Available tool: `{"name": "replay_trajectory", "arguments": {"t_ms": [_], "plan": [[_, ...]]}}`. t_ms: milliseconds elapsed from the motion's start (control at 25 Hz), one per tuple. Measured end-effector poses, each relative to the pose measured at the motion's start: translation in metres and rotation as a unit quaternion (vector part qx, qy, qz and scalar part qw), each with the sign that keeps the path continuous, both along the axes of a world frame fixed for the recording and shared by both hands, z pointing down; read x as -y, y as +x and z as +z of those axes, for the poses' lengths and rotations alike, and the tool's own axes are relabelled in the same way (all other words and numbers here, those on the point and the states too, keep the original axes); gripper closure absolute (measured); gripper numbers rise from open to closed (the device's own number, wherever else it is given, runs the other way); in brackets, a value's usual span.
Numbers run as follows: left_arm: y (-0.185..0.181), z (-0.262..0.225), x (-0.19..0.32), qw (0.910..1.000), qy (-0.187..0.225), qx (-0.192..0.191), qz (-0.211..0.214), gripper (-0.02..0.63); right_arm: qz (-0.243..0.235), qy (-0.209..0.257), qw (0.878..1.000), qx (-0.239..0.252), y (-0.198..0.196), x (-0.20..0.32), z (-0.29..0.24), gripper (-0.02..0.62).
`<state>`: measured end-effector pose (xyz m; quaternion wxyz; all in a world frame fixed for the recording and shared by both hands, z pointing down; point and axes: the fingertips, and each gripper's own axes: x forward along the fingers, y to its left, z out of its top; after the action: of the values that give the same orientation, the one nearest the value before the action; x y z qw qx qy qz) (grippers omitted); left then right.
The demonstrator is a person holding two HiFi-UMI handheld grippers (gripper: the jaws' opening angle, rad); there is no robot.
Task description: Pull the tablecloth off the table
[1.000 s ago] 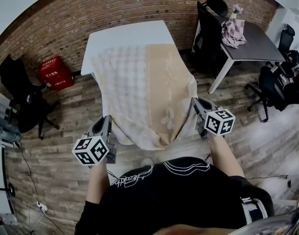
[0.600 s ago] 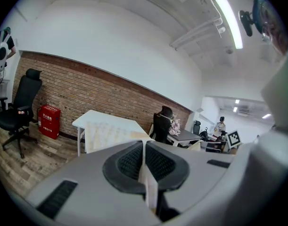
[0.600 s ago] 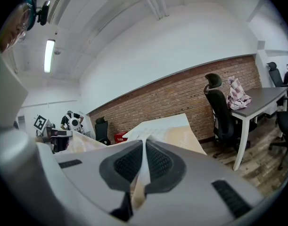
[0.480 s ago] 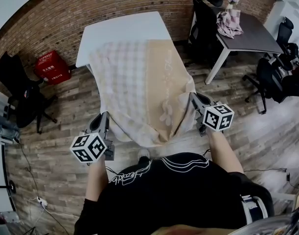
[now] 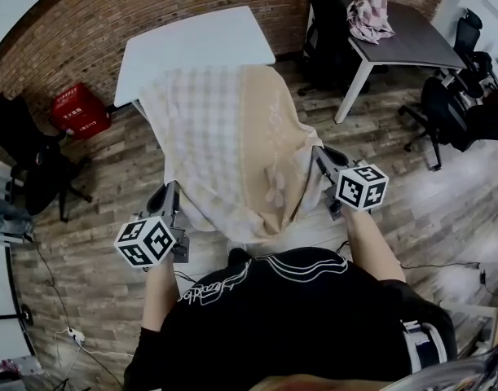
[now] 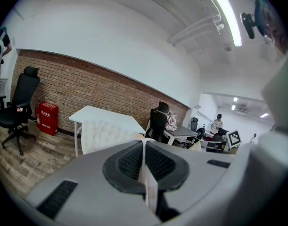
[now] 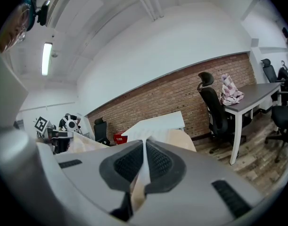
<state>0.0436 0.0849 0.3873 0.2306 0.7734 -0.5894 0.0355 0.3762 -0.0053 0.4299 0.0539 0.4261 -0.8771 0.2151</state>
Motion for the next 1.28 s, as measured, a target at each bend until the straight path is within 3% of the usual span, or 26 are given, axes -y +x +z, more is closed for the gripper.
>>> {"name": "replay_trajectory", "arguments": {"t_ms": [440,1280], "plan": [[0.031,0.026,-0.011,0.9993,-0.034,-0.009,0.016,0.601,-0.011,-0.019,1.000,0.008,0.017,-0.026,0.020,0.597],[0.048,0.006,-0.016,0.9994,-0.002,-0.002,0.035,0.601,-0.016,0.009,1.000,0.001,0.022,-0.039,0.001,0.598]]}}
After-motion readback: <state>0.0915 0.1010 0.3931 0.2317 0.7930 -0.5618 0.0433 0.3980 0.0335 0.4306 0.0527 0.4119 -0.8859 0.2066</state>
